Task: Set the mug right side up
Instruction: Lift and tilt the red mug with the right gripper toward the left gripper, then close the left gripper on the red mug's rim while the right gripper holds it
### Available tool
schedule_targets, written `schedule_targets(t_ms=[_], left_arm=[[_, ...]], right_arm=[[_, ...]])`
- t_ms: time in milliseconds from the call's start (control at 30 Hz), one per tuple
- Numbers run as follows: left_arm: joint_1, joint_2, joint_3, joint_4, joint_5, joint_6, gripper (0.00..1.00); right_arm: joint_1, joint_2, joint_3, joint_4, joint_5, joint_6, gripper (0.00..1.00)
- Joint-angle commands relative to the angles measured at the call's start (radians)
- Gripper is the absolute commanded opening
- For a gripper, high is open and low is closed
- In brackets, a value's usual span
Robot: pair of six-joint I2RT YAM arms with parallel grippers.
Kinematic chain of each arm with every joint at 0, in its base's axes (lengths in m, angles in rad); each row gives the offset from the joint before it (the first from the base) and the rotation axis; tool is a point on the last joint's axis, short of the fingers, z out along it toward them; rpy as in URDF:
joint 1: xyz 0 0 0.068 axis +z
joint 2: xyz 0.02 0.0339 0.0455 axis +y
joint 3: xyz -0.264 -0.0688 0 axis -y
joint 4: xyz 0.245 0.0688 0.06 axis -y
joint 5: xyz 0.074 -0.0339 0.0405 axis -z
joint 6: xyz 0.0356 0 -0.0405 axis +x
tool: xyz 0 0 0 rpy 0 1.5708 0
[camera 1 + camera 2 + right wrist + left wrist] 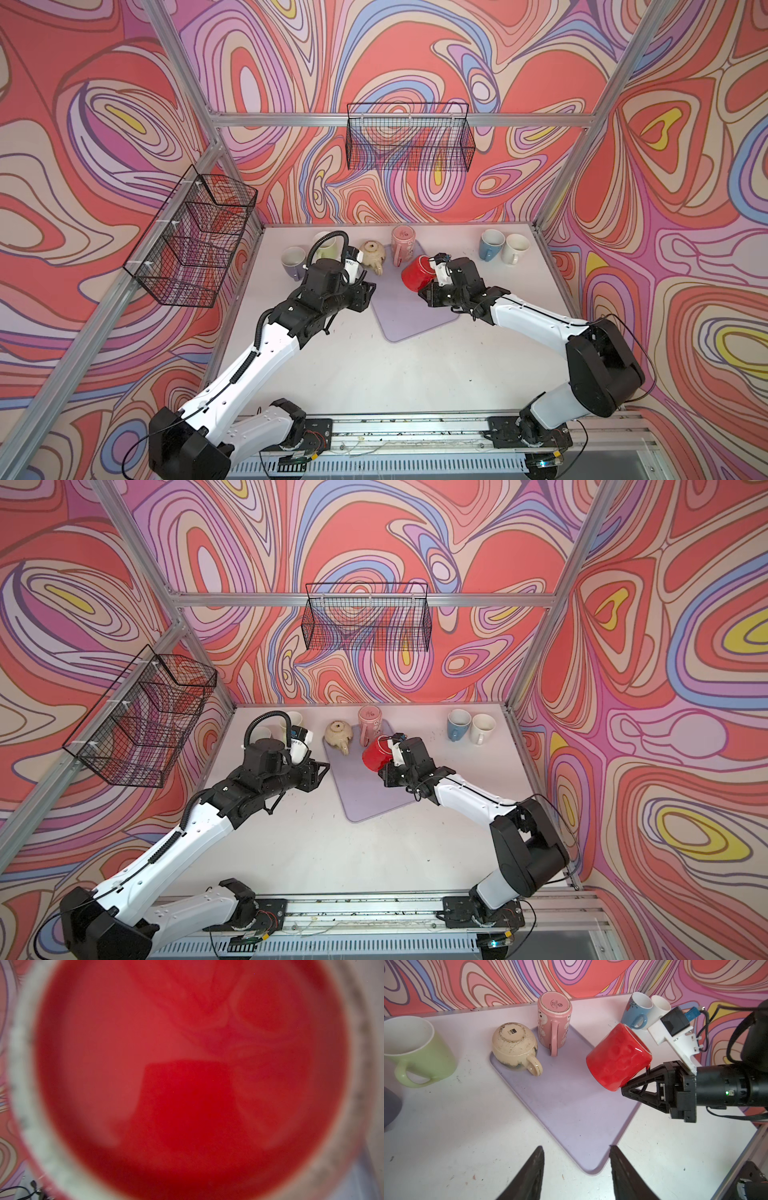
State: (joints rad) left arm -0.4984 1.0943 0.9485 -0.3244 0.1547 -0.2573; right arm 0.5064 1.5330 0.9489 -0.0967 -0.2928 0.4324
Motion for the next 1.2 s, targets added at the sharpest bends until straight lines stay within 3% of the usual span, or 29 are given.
schedule_targets(t_ms=[0, 167, 333, 567, 1167], left_arm=[[0.012, -0.038, -0.065, 0.102, 0.071, -0.103, 0.54], [0.041, -0.070, -0.126, 0.207, 0.180, -0.187, 0.55], [0.099, -0.083, -0.204, 0.396, 0.362, -0.316, 0.59], [0.113, -0.024, -0.248, 0.618, 0.592, -0.431, 0.60], [0.112, 0.040, -0.287, 0.850, 0.610, -0.529, 0.62]], right_arm=[[-0.025, -0.068, -0.016, 0.139, -0.102, 0.020, 0.04], [-0.059, -0.104, -0.053, 0.199, -0.178, 0.061, 0.04], [-0.083, -0.125, -0.094, 0.307, -0.267, 0.123, 0.05], [-0.099, -0.139, -0.122, 0.456, -0.369, 0.204, 0.05], [-0.092, -0.158, -0.232, 0.783, -0.466, 0.395, 0.06]])
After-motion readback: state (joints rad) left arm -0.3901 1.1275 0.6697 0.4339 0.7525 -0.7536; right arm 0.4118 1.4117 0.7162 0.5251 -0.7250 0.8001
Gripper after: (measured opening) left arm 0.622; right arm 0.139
